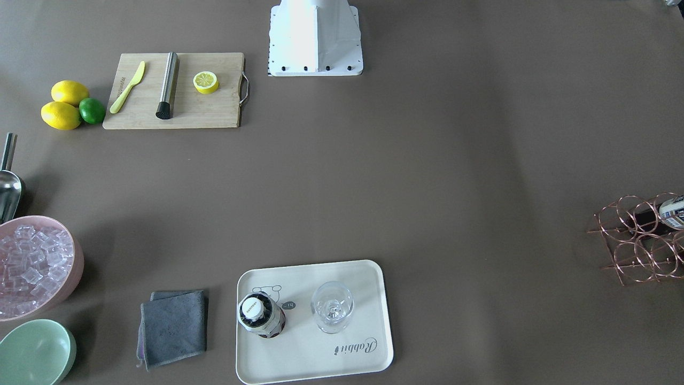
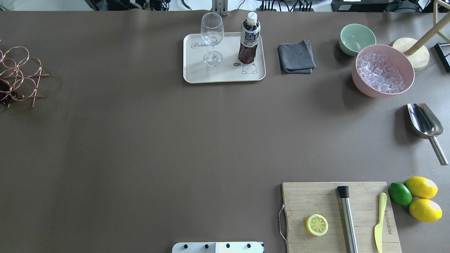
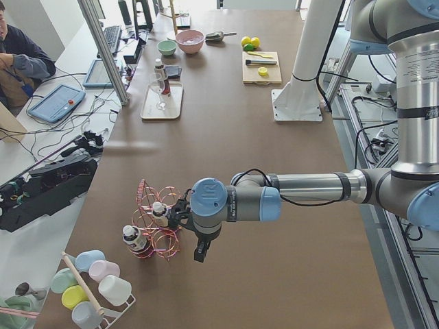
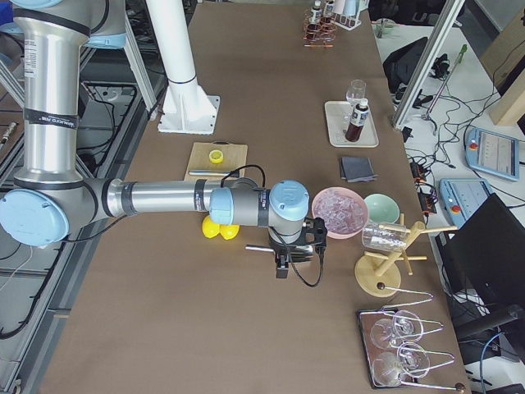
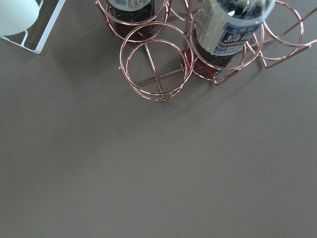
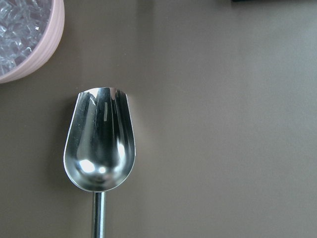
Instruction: Take tea from basket to plate
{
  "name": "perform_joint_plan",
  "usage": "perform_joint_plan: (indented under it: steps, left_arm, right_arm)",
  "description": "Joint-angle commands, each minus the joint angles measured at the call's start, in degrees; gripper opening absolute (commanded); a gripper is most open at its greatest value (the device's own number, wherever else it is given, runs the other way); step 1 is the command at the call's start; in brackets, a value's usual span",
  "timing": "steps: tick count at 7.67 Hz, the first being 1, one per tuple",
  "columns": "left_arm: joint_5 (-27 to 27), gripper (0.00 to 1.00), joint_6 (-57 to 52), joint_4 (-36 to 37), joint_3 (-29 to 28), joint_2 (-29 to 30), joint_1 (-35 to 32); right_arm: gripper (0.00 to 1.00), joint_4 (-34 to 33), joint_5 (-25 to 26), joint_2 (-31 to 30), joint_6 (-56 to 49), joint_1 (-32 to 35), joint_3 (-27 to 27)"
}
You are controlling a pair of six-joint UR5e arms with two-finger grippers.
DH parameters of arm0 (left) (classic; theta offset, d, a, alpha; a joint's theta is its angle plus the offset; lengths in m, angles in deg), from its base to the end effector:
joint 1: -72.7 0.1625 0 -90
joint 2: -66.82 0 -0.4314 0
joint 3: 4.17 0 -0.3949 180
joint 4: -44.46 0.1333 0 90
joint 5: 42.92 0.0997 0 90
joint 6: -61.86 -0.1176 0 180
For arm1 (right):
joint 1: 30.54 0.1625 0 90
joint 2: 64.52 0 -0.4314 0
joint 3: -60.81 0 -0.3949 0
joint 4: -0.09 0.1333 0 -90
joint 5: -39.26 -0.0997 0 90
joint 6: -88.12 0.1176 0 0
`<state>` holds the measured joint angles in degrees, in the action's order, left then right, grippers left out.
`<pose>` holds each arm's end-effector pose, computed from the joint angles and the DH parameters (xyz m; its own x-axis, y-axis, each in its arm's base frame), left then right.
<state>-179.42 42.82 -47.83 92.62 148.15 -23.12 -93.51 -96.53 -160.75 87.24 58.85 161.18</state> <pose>-0.0913 -0.4229 0.6822 0.6809 0.2634 -0.6833 -0.1277 0.9615 0.2434 0.0442 -0.4480 0.6439 0.6969 -0.0295 0.7165 0.0214 0.9996 0.0204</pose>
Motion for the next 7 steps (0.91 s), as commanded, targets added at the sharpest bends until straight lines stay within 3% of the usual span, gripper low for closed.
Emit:
perform_joint_plan:
  steps: [1, 4, 7]
  left_arm:
    - [0.1, 0.98, 3.4, -2.8, -0.2, -1.1, 0.3]
    - [0.4, 0.98, 20.0, -2.9, -1.4, 0.8, 3.1]
    - [0.4, 0.98, 20.2, -3.3, -0.8, 0.9, 3.8]
  right_arm:
    - [1.0, 0.0, 0.0, 0.0, 0.0, 0.0, 0.0]
    - [1.0, 0.0, 0.0, 0.1, 0.0, 0.4, 0.0]
    - [1.0, 0.0, 0.0, 0.1, 0.0, 0.4, 0.0]
